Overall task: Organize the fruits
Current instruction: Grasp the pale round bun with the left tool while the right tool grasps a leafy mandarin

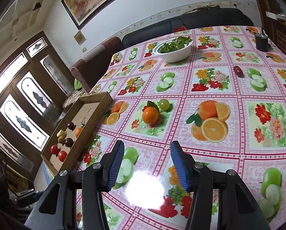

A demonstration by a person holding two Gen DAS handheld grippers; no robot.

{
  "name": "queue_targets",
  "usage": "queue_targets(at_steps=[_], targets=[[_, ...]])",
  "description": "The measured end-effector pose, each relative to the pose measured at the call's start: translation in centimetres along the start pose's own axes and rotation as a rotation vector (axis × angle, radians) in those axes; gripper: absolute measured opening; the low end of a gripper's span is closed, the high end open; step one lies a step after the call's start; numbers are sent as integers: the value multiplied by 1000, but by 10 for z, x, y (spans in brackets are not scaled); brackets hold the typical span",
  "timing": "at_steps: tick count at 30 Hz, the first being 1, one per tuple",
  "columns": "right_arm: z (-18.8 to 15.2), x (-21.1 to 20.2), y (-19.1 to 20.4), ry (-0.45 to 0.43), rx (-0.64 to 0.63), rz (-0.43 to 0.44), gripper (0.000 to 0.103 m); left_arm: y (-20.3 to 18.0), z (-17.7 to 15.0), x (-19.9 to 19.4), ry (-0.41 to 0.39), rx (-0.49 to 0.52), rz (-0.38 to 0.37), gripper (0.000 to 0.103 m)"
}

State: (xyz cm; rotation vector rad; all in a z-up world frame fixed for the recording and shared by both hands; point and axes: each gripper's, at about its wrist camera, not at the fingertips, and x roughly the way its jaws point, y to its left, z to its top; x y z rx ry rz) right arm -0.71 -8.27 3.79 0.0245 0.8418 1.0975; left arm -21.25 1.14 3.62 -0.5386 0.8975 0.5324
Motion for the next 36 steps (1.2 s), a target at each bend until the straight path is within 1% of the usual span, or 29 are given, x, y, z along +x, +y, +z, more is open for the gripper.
queue_targets(at_steps=[5, 11, 14, 16, 20, 26, 30, 35, 36], targets=[[-3, -1, 11, -11, -14, -14, 53, 4, 1, 7, 9, 22, -18, 42], [-9, -2, 20, -35, 7, -60, 53, 8, 1, 20, 40, 57, -102, 42], [-12, 2, 22, -19, 6, -96, 53, 10, -1, 27, 53, 44, -158, 42], [-12, 5, 26, -10, -9, -115, 53, 10, -1, 28, 53, 39, -174, 42], [-10, 12, 27, 3, -19, -131, 53, 12, 2, 30, 48, 30, -184, 42], [-7, 22, 26, 23, -26, -138, 53, 11, 13, 49, 78, 26, -181, 42], [-4, 28, 23, 33, -28, -142, 53, 7, 17, 58, 90, 25, -166, 42], [5, 49, 19, 58, -31, -138, 53, 4, 23, 68, 89, 29, -137, 43], [8, 54, 19, 61, -34, -138, 53, 2, 24, 69, 87, 33, -132, 44]])
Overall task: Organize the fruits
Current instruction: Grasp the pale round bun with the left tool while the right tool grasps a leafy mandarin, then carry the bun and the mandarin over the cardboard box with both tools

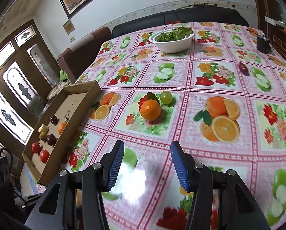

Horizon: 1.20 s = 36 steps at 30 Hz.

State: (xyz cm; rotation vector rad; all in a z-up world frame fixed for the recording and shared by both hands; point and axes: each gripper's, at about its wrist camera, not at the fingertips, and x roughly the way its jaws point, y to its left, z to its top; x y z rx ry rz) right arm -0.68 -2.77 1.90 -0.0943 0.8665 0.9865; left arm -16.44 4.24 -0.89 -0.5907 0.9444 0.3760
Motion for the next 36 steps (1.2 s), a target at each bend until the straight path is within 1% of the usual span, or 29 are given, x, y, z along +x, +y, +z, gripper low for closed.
queue_targets(at_steps=[7, 8, 9, 10, 11, 12, 13, 16, 19, 23, 28, 36], targets=[[27, 53, 4, 45, -25, -60, 52, -6, 7, 6, -20, 10, 27, 44], [29, 60, 5, 49, -34, -72, 51, -6, 7, 6, -25, 14, 29, 42], [31, 62, 7, 39, -46, -87, 49, -7, 7, 7, -27, 16, 32, 31], [32, 64, 9, 36, -57, -101, 47, -6, 7, 8, -26, 16, 33, 27], [33, 66, 10, 35, -63, -106, 36, -5, 7, 7, -25, 14, 27, 27], [33, 67, 10, 34, -68, -108, 33, -5, 7, 6, -24, 11, 24, 27], [32, 66, 10, 34, -71, -108, 33, -4, 6, 4, -26, 9, 25, 27], [27, 54, 11, 29, -63, -78, 33, -5, 3, -8, -48, 22, 45, 27], [18, 31, 17, 6, -64, -43, 33, -2, 3, -23, -77, 22, 39, 27], [8, 1, 25, -23, -62, -3, 33, 5, 3, -47, -132, 17, 66, 27], [3, -24, 34, -50, -61, 30, 32, 17, 9, -69, -203, 6, 156, 27], [5, -45, 60, -84, -97, 80, 32, 39, 18, -81, -250, -28, 262, 27]])
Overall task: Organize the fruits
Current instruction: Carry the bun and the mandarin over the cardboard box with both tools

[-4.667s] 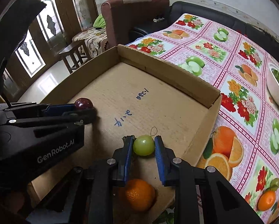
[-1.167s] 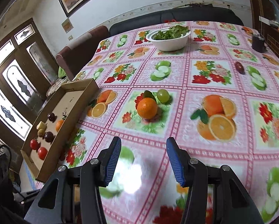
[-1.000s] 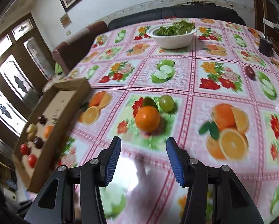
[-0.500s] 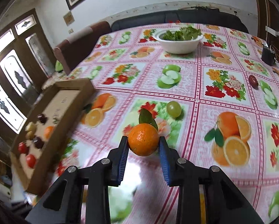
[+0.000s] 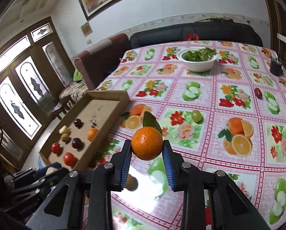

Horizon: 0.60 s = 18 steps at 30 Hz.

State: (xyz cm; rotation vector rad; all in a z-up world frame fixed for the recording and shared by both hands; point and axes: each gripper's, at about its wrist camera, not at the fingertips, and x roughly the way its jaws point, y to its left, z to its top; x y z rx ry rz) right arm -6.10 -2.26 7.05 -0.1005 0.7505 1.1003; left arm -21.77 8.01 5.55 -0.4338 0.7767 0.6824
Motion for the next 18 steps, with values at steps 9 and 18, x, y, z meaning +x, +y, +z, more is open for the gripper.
queue_targets(at_steps=[9, 18], targets=[[4, 1, 23, -2, -34, 35, 32, 20, 11, -4, -25, -26, 61, 27], [7, 6, 38, 4, -60, 63, 32, 28, 18, -6, -45, -29, 110, 27]])
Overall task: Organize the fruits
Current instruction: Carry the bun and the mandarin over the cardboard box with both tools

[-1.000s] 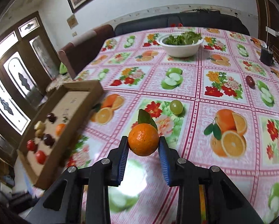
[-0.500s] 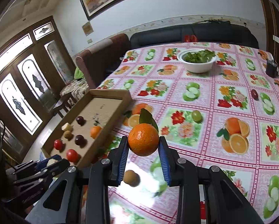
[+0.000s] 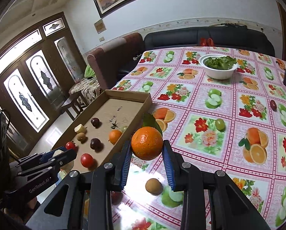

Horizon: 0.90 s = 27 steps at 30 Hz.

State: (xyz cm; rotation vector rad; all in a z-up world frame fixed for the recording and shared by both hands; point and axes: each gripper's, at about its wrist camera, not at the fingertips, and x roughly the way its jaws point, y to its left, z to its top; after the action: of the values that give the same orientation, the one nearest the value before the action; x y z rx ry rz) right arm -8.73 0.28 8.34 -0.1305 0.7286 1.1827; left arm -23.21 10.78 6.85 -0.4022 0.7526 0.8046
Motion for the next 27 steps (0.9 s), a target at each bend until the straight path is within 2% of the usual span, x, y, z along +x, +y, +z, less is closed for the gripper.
queue_targets(at_steps=[13, 27], targets=[[10, 9, 15, 1, -21, 37, 32, 15, 9, 3, -10, -17, 58, 27], [18, 30, 27, 23, -41, 66, 32, 43, 24, 9, 3, -66, 61, 27]])
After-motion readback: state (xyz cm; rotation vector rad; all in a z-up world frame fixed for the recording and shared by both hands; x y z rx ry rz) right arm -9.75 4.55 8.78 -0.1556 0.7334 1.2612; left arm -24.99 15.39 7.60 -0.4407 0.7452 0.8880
